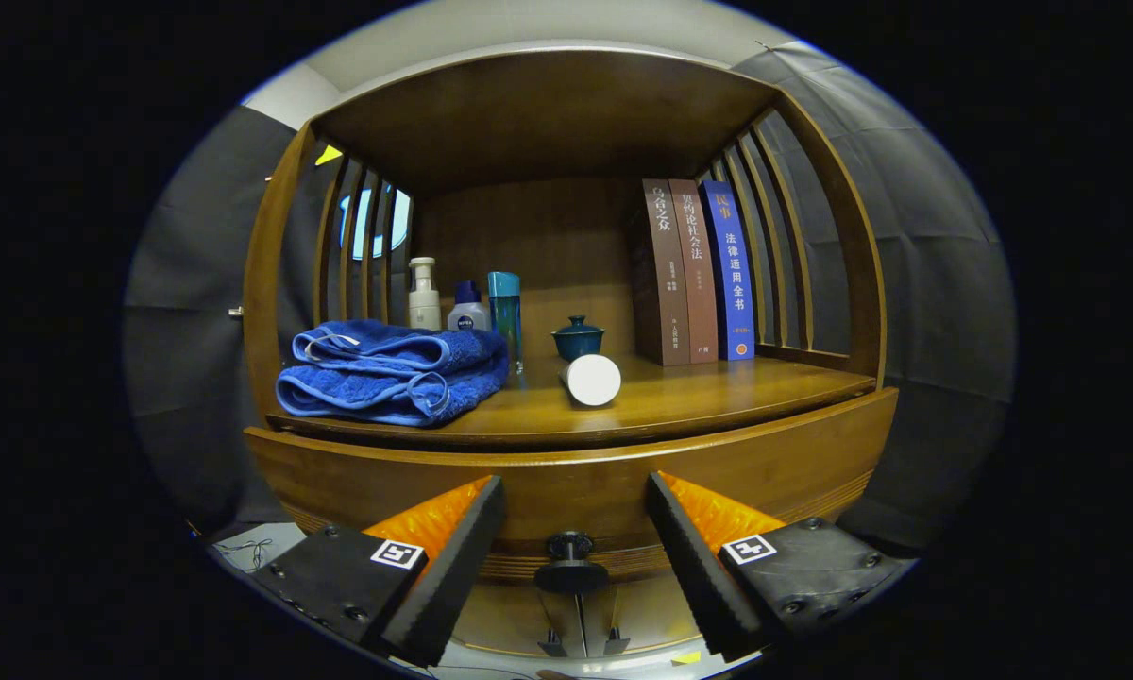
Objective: Pull open the drawer, take out the items inside it, and place them on the countertop above the cabinet.
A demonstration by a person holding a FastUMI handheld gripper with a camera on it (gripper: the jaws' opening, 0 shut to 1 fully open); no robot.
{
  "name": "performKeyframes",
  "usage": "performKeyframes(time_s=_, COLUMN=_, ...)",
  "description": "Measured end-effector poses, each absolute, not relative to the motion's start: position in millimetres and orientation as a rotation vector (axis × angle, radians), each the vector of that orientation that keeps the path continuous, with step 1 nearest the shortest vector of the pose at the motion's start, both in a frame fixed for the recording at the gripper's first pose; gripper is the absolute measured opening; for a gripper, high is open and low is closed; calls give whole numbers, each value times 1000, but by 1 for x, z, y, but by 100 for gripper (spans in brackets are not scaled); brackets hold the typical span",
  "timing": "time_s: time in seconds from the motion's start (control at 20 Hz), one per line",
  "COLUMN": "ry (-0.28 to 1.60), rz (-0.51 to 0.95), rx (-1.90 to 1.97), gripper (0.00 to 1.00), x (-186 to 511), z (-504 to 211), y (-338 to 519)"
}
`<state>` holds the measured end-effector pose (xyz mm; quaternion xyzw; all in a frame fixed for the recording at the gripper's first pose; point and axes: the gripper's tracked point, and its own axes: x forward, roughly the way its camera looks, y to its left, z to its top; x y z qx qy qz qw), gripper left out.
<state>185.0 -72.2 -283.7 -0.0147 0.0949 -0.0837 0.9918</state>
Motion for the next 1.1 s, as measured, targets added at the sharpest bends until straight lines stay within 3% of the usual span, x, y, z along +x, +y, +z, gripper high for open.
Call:
performKeyframes(time_s=0.65, ry=260, rz=-176, rx=-67, gripper=99, x=187, z=-289, y=-68)
performKeyframes(time_s=1.1, ry=177, rz=-147, rx=-47, gripper=98, x=140, z=-196, y=-48)
